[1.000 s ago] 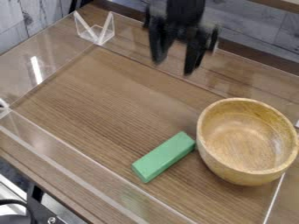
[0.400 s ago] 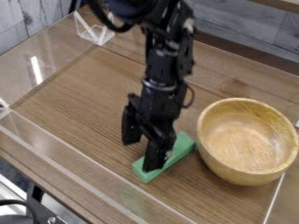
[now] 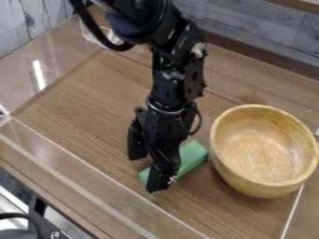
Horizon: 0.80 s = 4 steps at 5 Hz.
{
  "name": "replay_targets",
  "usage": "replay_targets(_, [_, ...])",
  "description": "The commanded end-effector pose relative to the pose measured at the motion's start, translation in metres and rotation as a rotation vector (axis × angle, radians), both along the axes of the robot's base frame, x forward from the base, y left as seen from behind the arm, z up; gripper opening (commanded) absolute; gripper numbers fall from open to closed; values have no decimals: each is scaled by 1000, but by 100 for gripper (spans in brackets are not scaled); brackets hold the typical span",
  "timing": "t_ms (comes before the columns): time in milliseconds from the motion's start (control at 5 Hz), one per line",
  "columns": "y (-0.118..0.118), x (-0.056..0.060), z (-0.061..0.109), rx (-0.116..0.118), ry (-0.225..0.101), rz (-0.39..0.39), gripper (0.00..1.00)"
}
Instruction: Put green stick into wooden bowl
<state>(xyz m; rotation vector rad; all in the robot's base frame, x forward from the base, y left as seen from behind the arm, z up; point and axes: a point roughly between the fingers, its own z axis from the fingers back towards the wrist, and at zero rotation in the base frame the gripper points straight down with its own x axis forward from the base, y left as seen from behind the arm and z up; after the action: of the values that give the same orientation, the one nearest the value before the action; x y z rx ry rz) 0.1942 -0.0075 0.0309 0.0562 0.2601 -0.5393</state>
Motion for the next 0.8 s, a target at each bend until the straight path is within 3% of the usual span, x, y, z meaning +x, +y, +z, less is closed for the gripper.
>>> replay_targets(0, [0,5,5,13,-71,-8,100])
replay_targets(600, [3,4,-3,48,-121,-13,100])
